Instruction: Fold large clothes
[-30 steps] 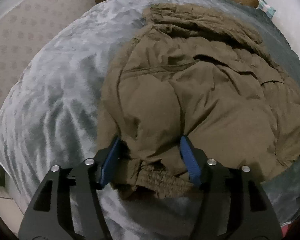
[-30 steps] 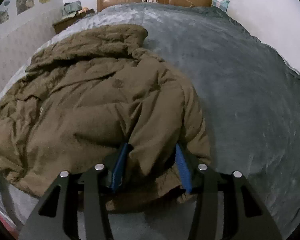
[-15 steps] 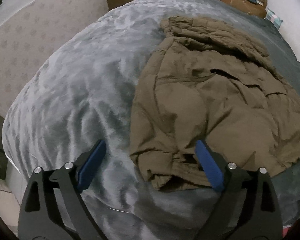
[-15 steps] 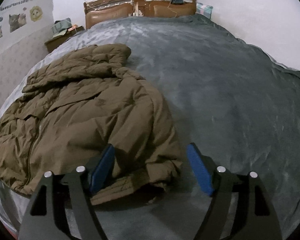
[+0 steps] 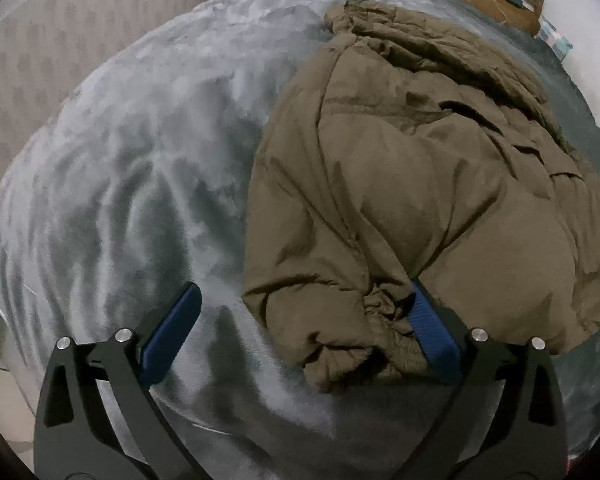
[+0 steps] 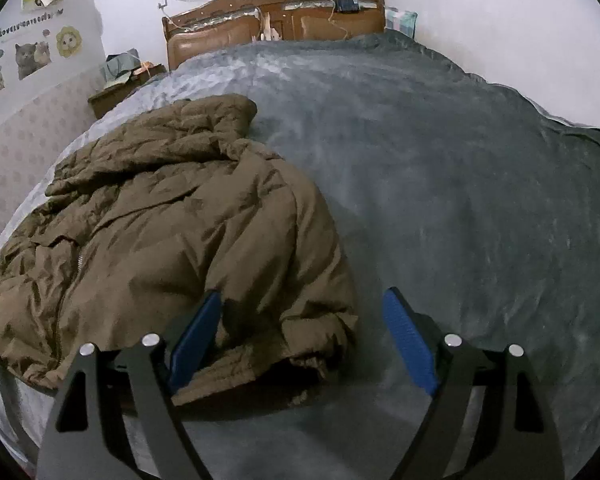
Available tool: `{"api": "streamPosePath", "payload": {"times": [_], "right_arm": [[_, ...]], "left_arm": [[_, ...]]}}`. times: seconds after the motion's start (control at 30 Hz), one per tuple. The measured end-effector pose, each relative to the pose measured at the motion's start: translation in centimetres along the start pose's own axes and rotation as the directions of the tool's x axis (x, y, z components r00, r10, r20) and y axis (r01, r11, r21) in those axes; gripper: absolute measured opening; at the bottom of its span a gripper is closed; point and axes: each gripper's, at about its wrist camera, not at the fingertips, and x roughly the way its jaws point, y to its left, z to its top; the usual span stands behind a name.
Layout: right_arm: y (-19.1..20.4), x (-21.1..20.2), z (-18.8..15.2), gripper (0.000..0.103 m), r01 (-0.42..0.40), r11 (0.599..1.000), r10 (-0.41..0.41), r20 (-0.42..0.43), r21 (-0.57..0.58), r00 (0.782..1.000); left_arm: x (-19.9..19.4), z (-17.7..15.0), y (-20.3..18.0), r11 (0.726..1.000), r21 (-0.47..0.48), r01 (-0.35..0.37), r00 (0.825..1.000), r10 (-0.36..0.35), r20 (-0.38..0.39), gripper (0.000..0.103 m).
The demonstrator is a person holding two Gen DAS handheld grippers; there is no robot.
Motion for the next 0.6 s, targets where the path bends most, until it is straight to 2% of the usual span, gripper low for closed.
{"api": "streamPosePath", "payload": {"times": [0.13, 0.2, 0.27, 0.43, 0.6], "right_arm": [[0.3, 0.5, -0.2, 0.084, 0.005, 1.0, -0.005, -0.015, -0.015, 1.0], [0.3, 0.6, -0.2, 0.084, 0.008, 1.0, -0.008, -0.013, -0.018, 1.0], [0.2, 0.7, -0.3, 0.084, 0.009, 1.0, -0.009, -0.019, -0.014, 1.0], [0.0, 0.9, -0.5, 0.084, 0.018, 1.0, -0.018, -0.02, -0.012, 1.0], [-0.5, 1.5, -0.6, 0.084, -0.01, 1.0, 0.01, -0.026, 0.016, 1.0]], "left_arm": [[0.2, -0.4, -0.2, 1.0, 0.001, 0.018, 1.0, -0.018, 0.009, 0.098], [0.1, -0.3, -0.7, 0.999, 0.017, 0.029, 1.0, -0.029, 0.009, 0.092], [-0.1, -0.3, -1.3, 0.998, 0.027, 0.056, 0.998, -0.057, 0.003, 0.079], [-0.2, 0.2, -2.4, 0.998, 0.043, 0.04, 0.999, -0.04, 0.002, 0.073], [0.1, 0.4, -3.0, 0.997, 0.075, 0.016, 1.0, -0.017, 0.003, 0.072]]}}
